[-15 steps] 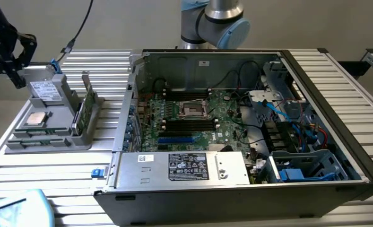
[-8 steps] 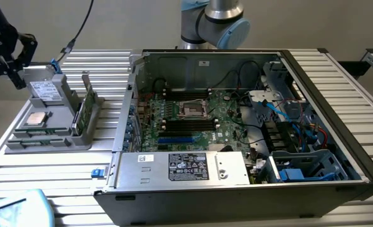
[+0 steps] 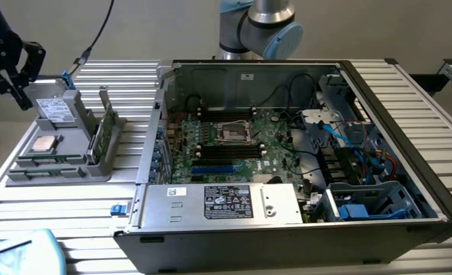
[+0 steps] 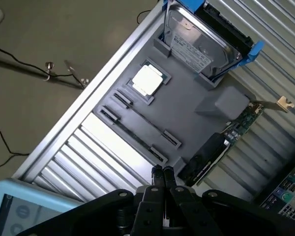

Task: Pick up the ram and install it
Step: 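Pick up the ram and move it above insertion slot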

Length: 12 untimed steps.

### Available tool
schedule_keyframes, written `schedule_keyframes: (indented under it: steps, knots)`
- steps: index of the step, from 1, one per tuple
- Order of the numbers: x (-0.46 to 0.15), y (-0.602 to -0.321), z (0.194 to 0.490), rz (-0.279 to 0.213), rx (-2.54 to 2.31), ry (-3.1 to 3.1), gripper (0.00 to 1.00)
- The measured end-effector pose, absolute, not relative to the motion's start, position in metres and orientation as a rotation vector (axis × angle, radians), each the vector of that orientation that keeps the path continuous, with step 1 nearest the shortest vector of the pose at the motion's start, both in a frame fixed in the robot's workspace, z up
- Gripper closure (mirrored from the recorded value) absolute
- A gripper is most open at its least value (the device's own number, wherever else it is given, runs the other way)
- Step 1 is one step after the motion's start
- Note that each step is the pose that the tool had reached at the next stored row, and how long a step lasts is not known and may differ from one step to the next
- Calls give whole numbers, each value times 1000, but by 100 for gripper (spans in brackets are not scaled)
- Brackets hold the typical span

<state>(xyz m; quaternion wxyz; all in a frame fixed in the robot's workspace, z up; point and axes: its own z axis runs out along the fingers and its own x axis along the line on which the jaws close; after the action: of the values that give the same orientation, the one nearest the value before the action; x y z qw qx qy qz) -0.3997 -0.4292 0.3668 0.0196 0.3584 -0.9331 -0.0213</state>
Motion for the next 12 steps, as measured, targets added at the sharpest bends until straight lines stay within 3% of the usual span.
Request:
schedule_keyframes:
  steps: [12]
  knots:
    - [-400, -429, 357, -74, 1421, -2756, 90]
